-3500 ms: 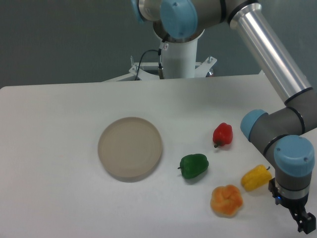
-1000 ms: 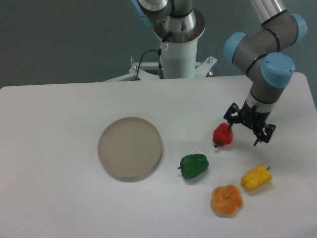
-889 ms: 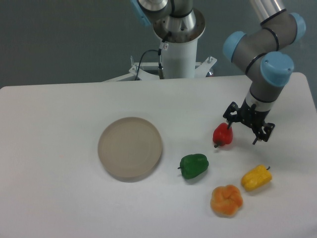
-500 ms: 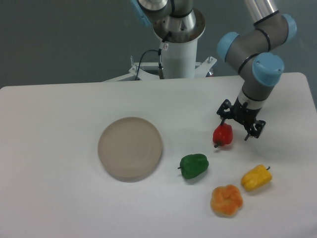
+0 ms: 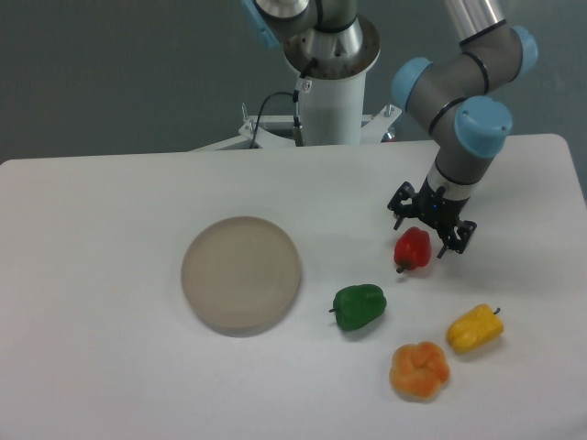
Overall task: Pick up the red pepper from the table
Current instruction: 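Lower the gripper around the red pepper and close it, then lift the held red pepper up and carry it toward the yellow pepper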
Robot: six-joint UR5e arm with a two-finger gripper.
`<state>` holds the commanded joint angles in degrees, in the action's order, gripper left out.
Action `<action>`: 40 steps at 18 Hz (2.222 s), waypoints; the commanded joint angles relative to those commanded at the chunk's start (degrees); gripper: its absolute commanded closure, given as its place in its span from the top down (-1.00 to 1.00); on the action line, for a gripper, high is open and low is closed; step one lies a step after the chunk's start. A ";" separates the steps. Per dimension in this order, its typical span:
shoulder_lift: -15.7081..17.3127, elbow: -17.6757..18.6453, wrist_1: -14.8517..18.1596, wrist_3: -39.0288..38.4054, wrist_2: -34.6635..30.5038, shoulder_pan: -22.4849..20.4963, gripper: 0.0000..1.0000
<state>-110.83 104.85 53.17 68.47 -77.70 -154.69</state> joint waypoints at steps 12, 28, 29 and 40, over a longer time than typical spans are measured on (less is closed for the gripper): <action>-1.67 -0.17 -0.35 0.44 0.18 0.18 1.00; 0.00 -7.79 0.35 1.93 0.97 0.26 -0.35; -0.09 -10.17 0.61 2.72 0.97 0.44 -0.35; -5.79 -30.30 4.74 17.31 -7.10 4.30 -0.35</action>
<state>-116.62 74.55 57.91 85.78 -84.80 -150.39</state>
